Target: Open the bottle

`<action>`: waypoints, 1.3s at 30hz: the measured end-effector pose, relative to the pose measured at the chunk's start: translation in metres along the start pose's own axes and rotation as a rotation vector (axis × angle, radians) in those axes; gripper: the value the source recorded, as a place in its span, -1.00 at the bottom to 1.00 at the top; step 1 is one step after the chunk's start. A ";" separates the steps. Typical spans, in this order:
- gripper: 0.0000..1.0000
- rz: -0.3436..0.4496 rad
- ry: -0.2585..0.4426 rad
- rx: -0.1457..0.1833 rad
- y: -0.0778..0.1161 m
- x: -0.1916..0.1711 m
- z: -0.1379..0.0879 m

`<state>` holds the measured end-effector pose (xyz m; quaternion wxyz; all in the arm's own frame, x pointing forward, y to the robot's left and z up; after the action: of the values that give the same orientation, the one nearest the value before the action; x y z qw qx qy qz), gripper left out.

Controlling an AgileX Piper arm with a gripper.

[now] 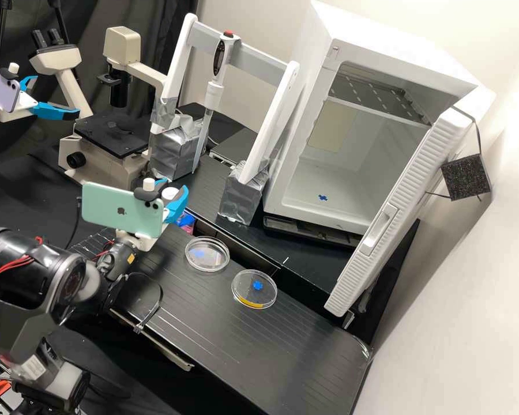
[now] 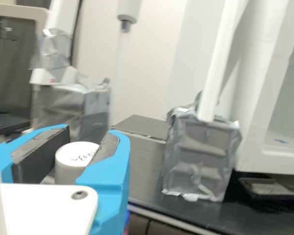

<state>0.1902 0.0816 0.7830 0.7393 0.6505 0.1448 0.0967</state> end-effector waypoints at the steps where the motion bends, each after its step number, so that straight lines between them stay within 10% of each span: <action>1: -1.00 -0.008 0.000 0.001 -0.002 -0.004 0.001; 23: -1.00 -0.122 -0.068 0.007 -0.024 -0.024 0.015; 24: 1.00 -0.123 -0.066 0.007 -0.025 -0.023 0.015; 39: 1.00 -0.116 -0.054 0.007 -0.024 -0.022 0.013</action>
<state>0.1725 0.0586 0.7630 0.7449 0.6461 0.1624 0.0357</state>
